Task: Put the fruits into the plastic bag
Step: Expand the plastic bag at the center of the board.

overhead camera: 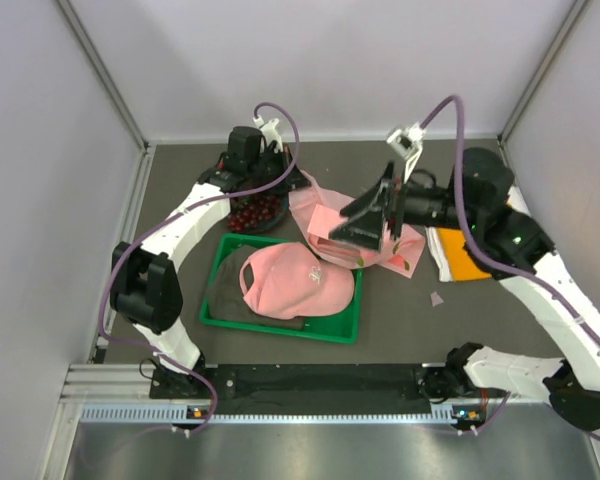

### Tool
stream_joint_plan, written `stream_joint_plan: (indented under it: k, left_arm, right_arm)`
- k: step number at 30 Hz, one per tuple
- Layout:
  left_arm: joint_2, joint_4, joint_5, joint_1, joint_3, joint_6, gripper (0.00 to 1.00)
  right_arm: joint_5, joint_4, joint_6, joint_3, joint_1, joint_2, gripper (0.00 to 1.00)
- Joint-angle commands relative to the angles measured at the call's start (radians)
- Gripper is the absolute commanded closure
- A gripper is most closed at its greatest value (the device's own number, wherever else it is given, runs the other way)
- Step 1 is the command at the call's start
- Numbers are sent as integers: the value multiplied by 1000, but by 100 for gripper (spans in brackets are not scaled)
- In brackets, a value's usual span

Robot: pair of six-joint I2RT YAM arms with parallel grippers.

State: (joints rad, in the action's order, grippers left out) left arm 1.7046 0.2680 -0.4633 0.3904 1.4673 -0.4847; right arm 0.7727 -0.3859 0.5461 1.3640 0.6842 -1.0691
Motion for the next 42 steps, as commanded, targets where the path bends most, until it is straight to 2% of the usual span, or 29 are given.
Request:
stream_joint_plan:
  k: [1,2,5,9,13,16,19,23,26,30,32,33,38,40,41,42]
  left_arm:
    - [-13,-38,-21,-4,11,4,100]
    - [-14,-32,-20,-4,19,12,100]
    - [-7,-9,-18,-5,36,23,100]
    - [-3,-6,-29,-5,39,24,100]
    - [3,-4,-44,-5,44,20,100]
    - [7,-3,-49,-5,47,18,100]
    - [15,10,-57,-5,57,26,100]
    - [23,22,-63,-7,67,28,100]
    - [23,25,-66,-7,70,31,100]
    - [23,33,-64,-8,74,37,100]
    - [21,34,-67,-10,76,35,100]
    - [23,33,-67,-12,76,35,100]
    - [20,31,-77,-19,77,31,100]
    - [20,31,-77,-19,77,31,100]
    - [20,34,-74,-19,77,34,100]
    - [20,36,-72,-21,77,35,100]
  right_arm:
    - [-510,-398,-190,237,-18,-107,1]
    - [-577,-462,-221,260,-18,-135,1]
    - [-676,-507,-271,279,6,-204,2]
    - [-831,-440,-392,154,89,-233,2]
    - [-1019,-368,-475,77,118,-259,1]
    - [-1049,-276,-543,31,120,-272,1]
    - [-1006,-191,-658,23,120,-304,1]
    - [-912,-185,-744,122,112,-417,2]
    - [-805,-232,-781,216,86,-512,8]
    - [-710,-287,-807,288,64,-594,21]
    - [-687,-300,-807,300,54,-607,27]
    - [-669,-303,-799,300,51,-614,33]
    - [-554,-275,-778,255,12,-606,43]
    - [-521,-266,-767,244,-9,-603,50]
    - [-514,-268,-764,242,-11,-601,53]
    - [-492,-269,-755,241,-21,-598,71]
